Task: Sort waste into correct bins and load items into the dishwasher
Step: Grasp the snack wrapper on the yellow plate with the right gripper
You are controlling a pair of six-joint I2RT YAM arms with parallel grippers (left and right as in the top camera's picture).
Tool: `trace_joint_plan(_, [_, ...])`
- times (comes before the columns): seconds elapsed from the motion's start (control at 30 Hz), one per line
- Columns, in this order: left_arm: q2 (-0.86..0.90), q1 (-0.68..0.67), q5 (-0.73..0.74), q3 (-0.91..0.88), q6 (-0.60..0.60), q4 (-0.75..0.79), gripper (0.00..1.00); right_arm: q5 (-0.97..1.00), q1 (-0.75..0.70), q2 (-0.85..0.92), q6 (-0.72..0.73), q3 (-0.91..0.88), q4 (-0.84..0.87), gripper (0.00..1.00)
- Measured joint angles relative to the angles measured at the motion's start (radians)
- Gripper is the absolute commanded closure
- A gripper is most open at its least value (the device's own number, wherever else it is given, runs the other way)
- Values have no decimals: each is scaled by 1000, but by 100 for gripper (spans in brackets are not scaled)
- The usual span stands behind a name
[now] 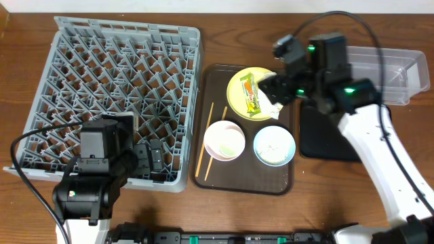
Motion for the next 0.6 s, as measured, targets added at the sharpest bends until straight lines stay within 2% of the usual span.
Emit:
trace_joint_plan(0.23, [0,0,5,0,0,0,2,167,117,159,88,5,51,23])
trace_joint_plan(0.43, [0,0,5,0,0,0,2,273,134,317,212,5,69,25])
trace_joint_plan(0.6, [0,0,6,0,0,0,2,304,134,407,285,5,89,30])
